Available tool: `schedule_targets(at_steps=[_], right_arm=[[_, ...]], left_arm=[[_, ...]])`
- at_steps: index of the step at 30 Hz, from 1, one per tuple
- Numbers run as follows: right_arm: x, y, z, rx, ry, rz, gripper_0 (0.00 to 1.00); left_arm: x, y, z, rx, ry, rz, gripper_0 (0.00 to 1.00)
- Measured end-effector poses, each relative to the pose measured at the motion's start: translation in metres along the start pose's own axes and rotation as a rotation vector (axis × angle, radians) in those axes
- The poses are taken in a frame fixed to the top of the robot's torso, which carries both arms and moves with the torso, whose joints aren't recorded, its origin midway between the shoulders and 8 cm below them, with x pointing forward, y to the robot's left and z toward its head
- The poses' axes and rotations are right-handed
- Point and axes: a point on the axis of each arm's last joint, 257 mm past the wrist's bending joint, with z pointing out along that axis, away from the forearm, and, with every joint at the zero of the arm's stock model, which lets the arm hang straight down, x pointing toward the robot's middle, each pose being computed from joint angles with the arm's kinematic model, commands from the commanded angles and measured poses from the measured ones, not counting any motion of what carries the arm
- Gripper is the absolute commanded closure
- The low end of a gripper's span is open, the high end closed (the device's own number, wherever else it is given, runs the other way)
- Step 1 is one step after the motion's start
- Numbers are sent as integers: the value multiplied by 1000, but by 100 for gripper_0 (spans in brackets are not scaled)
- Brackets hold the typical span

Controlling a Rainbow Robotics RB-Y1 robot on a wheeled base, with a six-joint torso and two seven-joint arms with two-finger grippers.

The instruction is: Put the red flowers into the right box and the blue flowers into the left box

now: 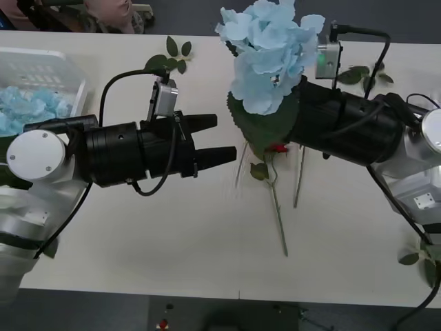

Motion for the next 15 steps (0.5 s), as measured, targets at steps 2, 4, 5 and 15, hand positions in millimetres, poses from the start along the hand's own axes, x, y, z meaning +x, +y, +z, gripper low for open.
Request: schedule_targets(at_steps=[2,4,5,15], right_arm=[[-4,-1,9,9,-21,-9,100],[-10,-3,13,20,-46,-17,100],[-13,-4,14,26,-58,-19,100],[-20,-13,14,63,-82,-26,100]], left_arm=[[4,1,5,1,-11,-28,0],[9,3,9,0,-14,-52,0],[11,3,11,-3,-14,-59,0],[25,-5,21,12,8,-68,100]])
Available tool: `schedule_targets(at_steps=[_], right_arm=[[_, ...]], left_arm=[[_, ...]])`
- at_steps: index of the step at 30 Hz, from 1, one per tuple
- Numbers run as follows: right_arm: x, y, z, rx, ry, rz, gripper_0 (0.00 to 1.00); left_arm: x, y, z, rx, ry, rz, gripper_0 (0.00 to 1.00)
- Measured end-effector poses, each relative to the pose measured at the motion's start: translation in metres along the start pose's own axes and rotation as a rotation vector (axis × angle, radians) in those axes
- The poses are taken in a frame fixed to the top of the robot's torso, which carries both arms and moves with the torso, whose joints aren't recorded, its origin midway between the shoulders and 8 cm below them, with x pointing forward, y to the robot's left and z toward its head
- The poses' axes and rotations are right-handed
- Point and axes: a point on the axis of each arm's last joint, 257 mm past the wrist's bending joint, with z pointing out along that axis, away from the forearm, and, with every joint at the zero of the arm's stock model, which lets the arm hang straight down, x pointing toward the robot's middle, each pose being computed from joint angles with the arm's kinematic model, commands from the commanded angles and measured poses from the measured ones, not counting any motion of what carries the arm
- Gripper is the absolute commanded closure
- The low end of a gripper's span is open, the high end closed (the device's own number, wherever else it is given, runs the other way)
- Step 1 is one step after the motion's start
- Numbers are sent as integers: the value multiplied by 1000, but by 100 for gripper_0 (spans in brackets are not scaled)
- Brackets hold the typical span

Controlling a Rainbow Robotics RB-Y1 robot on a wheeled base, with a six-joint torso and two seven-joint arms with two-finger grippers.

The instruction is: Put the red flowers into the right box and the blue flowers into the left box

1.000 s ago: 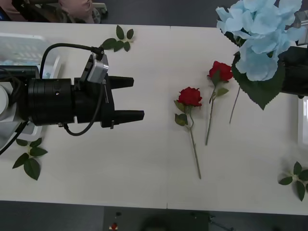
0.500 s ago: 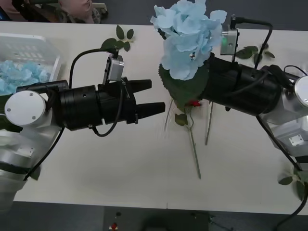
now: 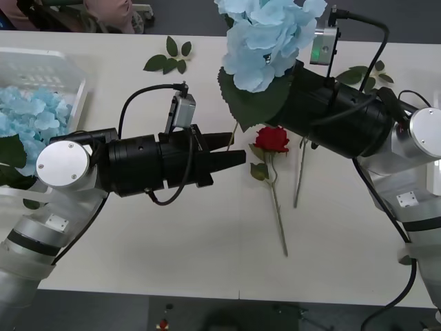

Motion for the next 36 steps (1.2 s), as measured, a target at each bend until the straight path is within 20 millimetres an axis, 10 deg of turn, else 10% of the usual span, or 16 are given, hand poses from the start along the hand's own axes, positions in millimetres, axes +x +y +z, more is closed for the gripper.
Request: schedule_targets(at_steps=[15,19,23,36], right_arm=[[5,0,0,1,19,-12,100],[5,0,0,1,20,-2,30],[12,-4,-4,9,52,20,4],[48,-12,-31,9,204,188,0]], left_arm=[[-1,1,0,-5,-4,1,100],[-2,2,0,-7,-6,0,100],[-6,1,-6,2,-20,-20,100],[-10,23,-150,-39,270,13,100]])
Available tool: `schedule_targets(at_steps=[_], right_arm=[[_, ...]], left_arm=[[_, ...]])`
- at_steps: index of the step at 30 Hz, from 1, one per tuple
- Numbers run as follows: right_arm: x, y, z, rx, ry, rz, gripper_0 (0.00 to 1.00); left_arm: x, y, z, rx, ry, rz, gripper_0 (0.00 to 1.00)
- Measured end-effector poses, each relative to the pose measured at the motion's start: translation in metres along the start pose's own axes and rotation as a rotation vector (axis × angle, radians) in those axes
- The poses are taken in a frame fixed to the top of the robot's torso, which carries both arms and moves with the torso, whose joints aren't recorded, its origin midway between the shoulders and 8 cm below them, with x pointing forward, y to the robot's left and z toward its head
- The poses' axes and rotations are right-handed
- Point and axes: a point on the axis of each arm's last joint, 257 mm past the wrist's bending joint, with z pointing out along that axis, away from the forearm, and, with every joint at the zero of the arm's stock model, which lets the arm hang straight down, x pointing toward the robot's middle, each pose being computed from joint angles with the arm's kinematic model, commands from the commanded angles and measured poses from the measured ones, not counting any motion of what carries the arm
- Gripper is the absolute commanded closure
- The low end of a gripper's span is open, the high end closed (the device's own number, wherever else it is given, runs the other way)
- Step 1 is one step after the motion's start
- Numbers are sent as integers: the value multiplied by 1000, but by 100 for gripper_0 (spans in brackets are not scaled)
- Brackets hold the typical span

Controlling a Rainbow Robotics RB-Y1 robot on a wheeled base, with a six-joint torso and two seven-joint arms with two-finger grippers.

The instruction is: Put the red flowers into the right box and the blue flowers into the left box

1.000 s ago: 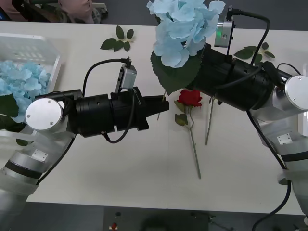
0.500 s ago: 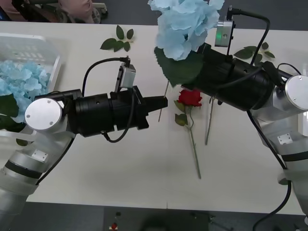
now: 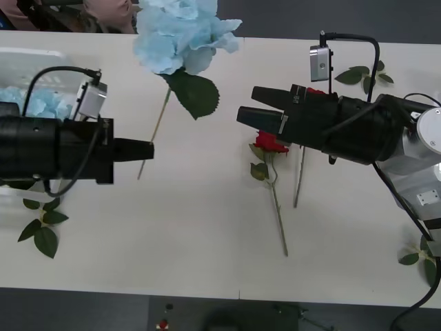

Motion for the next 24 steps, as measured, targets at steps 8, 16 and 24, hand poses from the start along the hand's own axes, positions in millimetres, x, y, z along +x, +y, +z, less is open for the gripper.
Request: schedule_targets(at_steps=[8,16,24], right_arm=[[15,-22,-13,73,120,-28,0],[55,-62,-74,356,443,562,0],[47,-109,-124,843,626,730,4]], left_arm=[[24,38,-130,-212,296,-45,100],[38,88,-240,-449,317,-161,100],[130,123,-348,-725,288,-357,100]])
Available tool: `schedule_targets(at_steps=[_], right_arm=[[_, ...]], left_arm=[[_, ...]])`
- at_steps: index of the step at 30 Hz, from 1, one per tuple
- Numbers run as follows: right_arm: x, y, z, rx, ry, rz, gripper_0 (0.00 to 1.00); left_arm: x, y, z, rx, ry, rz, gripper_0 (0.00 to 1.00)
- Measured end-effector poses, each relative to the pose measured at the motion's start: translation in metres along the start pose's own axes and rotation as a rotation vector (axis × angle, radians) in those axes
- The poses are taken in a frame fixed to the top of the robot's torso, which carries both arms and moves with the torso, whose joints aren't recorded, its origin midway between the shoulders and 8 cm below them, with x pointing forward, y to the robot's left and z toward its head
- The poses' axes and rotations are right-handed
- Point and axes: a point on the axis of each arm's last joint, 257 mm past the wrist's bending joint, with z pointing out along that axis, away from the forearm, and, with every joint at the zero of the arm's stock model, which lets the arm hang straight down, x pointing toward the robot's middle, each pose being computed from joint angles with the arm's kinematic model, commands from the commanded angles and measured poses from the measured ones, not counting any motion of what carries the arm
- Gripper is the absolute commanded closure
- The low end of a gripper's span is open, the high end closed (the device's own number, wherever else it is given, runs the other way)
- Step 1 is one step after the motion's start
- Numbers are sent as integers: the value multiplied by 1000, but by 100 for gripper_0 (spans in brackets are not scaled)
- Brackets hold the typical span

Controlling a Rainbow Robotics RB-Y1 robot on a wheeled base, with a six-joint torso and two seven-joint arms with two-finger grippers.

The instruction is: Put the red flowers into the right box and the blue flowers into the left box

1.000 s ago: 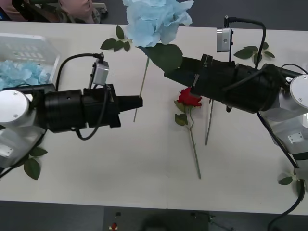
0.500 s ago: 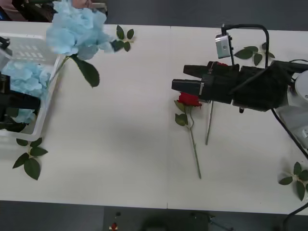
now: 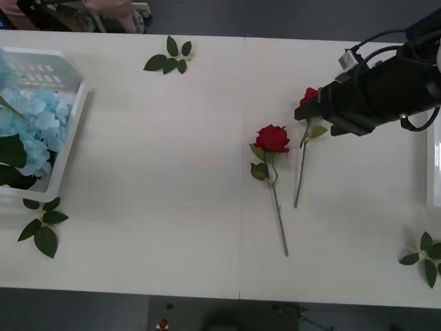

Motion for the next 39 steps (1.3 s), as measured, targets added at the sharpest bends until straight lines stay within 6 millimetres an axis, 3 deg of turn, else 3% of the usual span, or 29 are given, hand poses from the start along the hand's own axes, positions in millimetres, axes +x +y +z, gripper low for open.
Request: schedule_targets(at_steps=[5,9,14,18,19,20,21,22,25,29,31,34,36,39], right_arm=[[-22,-8,8,142,-15,69,4],[-38,-37,24,265,-53,125,4],[-51,-66,52,314,-105,200,4],[-58,-92,61,379,-143,225,4],[-60,-96,64,385,-153,229,4],[-63,-99,67,390,-166,233,4],[-66,-103,70,396,-181,235,4],[-68,-106,73,403,-193,235,4],[-68,-112,82,420,-203,238,4],[-65,-115,98,421,-204,244,5],[-62,-116,106,414,-197,236,4],[-59,-114,116,406,-184,198,5],[-56,-112,120,405,-170,163,5],[-53,-112,123,407,-159,149,5]], left_arm=[[25,53,-7,-169,19,0,100],[39,74,-13,-235,43,-4,100],[43,119,-29,-406,59,66,100],[55,134,-37,-460,100,68,97],[58,136,-37,-465,107,57,93],[60,137,-36,-469,113,42,69],[61,138,-35,-473,117,29,59],[62,139,-34,-474,121,27,38],[59,139,-31,-475,123,30,18],[50,134,-27,-463,114,47,13],[34,121,-20,-428,84,56,13],[-3,77,-9,-289,34,49,14],[-29,44,-13,-188,9,58,14],[-96,-2,-30,-84,-120,116,13]])
